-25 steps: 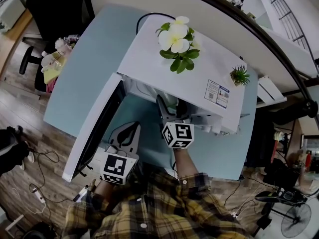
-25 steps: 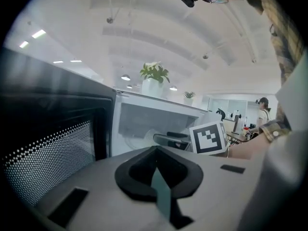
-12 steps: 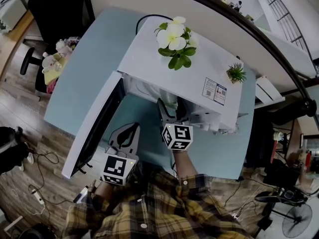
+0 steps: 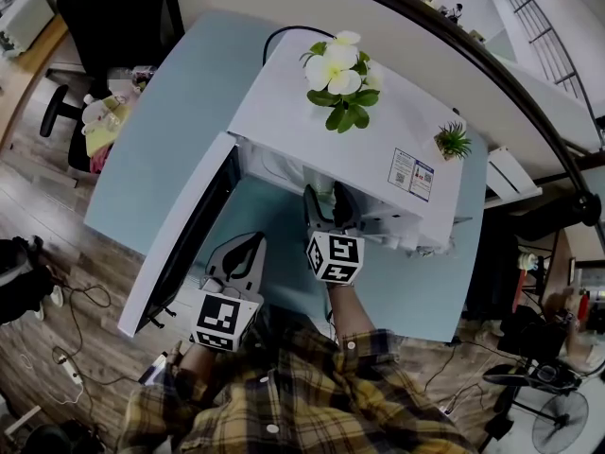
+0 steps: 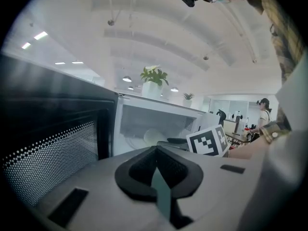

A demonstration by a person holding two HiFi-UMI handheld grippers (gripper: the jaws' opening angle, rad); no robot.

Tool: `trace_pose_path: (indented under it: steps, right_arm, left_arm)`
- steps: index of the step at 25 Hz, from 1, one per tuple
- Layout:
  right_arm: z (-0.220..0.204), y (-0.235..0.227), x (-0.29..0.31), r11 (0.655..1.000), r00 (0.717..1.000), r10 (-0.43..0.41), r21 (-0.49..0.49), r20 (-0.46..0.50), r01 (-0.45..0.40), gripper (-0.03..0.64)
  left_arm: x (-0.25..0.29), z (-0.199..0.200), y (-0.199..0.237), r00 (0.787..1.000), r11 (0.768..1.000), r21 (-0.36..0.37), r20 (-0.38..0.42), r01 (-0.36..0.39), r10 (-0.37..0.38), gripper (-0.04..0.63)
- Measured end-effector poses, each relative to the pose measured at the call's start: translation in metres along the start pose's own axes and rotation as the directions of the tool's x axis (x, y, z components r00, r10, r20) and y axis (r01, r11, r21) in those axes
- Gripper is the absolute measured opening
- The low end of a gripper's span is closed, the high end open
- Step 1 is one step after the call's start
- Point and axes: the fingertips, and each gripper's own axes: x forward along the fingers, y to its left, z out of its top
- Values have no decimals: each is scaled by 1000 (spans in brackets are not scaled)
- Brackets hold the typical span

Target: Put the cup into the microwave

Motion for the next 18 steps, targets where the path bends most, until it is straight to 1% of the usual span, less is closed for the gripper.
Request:
trace_pose_path:
  steps: [2,10,18]
  right_arm:
    - [1,0,2,1000,1000,0,-6,-1,0,242]
    - [0,2,3,1000,1000,-1,-24,9,1,233]
    - [-2,1,-2,1000,1000,-7,-15,24,7,233]
  left_arm:
    - [0,1,0,1000,1000,-1,1,0,0,-9]
    - [1,0,2,1000,1000,-1,-3,1,-1,-9]
    - [1,-1,1,1000,1000,-4,-6,5,-5,-9]
